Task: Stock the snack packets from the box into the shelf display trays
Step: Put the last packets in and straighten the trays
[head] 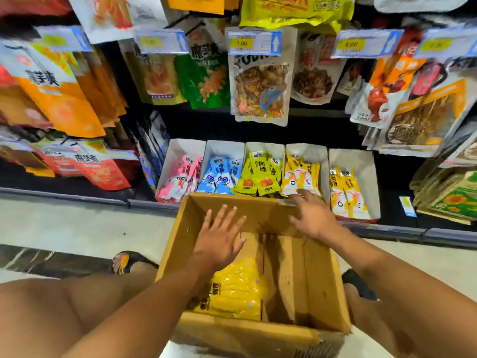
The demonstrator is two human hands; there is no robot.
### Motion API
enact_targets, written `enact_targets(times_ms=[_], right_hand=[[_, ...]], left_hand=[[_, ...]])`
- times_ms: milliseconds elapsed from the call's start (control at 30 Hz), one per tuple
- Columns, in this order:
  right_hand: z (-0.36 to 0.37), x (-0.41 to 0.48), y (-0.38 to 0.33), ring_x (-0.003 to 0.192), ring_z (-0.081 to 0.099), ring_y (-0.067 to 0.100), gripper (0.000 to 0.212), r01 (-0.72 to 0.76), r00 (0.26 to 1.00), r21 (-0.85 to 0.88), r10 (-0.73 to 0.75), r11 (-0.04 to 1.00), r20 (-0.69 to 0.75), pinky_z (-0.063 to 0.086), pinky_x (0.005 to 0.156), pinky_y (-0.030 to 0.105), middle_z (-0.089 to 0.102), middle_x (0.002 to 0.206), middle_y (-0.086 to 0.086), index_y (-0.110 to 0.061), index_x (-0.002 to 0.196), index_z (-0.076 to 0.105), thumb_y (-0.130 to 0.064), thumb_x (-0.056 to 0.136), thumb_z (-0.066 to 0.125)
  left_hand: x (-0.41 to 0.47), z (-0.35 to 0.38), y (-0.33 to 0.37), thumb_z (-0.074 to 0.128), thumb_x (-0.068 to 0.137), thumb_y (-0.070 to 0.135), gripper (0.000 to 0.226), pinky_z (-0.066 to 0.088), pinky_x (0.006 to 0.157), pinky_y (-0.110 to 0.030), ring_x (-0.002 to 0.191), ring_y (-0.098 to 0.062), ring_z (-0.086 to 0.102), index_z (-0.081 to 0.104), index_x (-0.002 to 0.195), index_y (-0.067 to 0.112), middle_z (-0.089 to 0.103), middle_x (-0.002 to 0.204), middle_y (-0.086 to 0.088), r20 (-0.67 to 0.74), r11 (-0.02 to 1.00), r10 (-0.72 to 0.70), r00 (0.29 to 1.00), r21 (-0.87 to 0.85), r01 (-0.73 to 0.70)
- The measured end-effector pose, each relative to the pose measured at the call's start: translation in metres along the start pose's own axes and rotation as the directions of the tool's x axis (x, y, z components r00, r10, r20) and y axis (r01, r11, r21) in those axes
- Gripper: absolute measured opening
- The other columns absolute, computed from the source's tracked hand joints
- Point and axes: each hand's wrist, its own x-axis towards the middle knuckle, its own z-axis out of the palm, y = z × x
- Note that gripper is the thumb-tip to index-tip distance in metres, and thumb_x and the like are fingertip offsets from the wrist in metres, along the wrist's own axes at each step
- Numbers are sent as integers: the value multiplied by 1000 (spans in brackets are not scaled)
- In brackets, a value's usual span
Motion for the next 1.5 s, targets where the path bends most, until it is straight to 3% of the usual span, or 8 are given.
enact_targets(times_ms=[233,433,667,967,1133,1267,1433,1500], right_hand=[[70,-22,-75,139,34,31,67,34,986,25,-38,999,163,40,110,44,32,155,7,-26,148,37,-50,88,58],[136,-37,-110,141,34,29,69,47,938,44,-59,998,343,38,111,42,29,158,3,-31,148,38,-50,85,59],[206,-34,-122,141,37,30,68,16,821,72,-54,997,569,38,113,39,38,154,7,-25,150,41,-43,89,63],[301,-26,-122,123,56,25,46,1,658,140,-107,990,745,49,99,36,60,135,2,-29,132,55,-40,88,61],[315,-28,-133,115,60,25,35,2,704,135,-97,991,704,48,91,31,63,128,0,-32,128,60,-36,94,56],[318,-30,-139,88,62,19,17,-56,731,92,-22,994,682,35,59,25,65,92,-3,-26,81,63,-29,96,54],[301,-26,-129,103,64,20,16,-81,754,133,-27,988,657,43,76,24,69,104,-3,-27,100,74,-19,90,64],[287,-24,-123,103,64,21,17,-74,769,166,-49,983,637,39,74,22,68,101,-1,-23,98,76,-17,90,63]], left_hand=[[-98,48,-64,11,103,67,67,0,124,-59,159,-26,2,30,159,37,17,170,2,82,985,-168,982,-16,170],[-137,80,-79,14,102,68,66,1,123,-61,159,-27,3,31,158,37,21,169,1,128,985,-171,977,-10,173],[-138,83,-80,26,103,56,58,9,124,-62,159,-21,0,41,154,35,22,169,1,74,981,-176,982,-73,181],[-138,85,-82,38,98,52,58,14,122,-61,159,-21,-1,43,154,35,17,171,1,79,978,-184,980,-80,191],[-139,87,-83,40,97,52,59,12,122,-61,159,-21,-4,44,154,35,13,172,2,88,978,-190,978,-74,197],[-138,87,-83,37,97,53,60,12,122,-62,159,-21,-5,42,155,35,12,172,2,97,979,-187,978,-63,194],[-139,85,-82,33,99,53,59,13,122,-61,159,-21,-5,42,155,34,13,172,1,90,979,-187,978,-67,193],[-139,87,-82,31,100,53,59,11,123,-61,159,-21,-7,39,156,35,11,172,1,90,980,-184,979,-55,189]])
